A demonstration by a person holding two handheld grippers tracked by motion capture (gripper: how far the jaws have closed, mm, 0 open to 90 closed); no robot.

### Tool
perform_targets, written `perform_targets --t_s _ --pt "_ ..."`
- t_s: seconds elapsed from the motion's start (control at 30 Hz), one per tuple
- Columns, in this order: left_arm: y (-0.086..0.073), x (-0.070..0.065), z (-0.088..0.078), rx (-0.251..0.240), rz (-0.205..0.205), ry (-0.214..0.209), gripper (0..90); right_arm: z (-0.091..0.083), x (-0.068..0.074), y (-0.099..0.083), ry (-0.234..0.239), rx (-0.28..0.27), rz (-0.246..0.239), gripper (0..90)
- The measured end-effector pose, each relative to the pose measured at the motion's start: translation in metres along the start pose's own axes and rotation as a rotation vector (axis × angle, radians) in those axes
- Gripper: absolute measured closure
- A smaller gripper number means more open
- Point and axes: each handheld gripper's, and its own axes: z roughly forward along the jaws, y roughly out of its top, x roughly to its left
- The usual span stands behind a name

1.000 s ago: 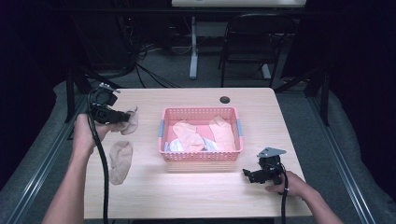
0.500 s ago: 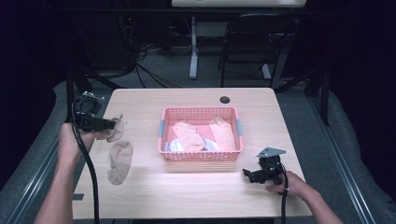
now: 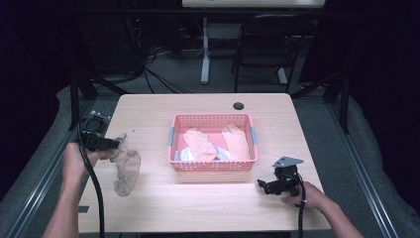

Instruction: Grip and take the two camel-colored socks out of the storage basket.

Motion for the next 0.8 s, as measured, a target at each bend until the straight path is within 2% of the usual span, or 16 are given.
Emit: perform_targets --t_s 0.33,0.43,0.47,0.5,0.6,0.7,0.8 --pt "-0.014 0.001 0.026 0.04 -0.018 -0.032 81.1 0.0 0.0 0.0 -0.001 -0.001 0.0 0.0" --pt "-0.019 -0.002 0.04 0.063 -0.018 -0.042 81.0 0.0 0.0 0.0 0.0 -0.002 0.001 0.0" --pt "-0.019 -0.002 0.04 0.063 -0.018 -0.042 80.9 0.0 0.0 0.0 -0.001 0.0 0.0 0.0" --pt "-0.022 -0.002 0.048 0.077 -0.026 -0.048 80.8 0.0 0.0 0.0 -0.001 0.0 0.0 0.0" --pt "-0.025 -0.001 0.057 0.091 -0.035 -0.046 80.6 0.0 0.0 0.0 -0.001 0.0 0.0 0.0" --pt "-0.032 0.0 0.074 0.115 -0.044 -0.043 80.1 0.0 0.0 0.0 -0.001 0.0 0.0 0.0" --pt "-0.035 -0.001 0.082 0.126 -0.03 -0.038 79.4 0.0 0.0 0.0 -0.001 0.0 0.0 0.0"
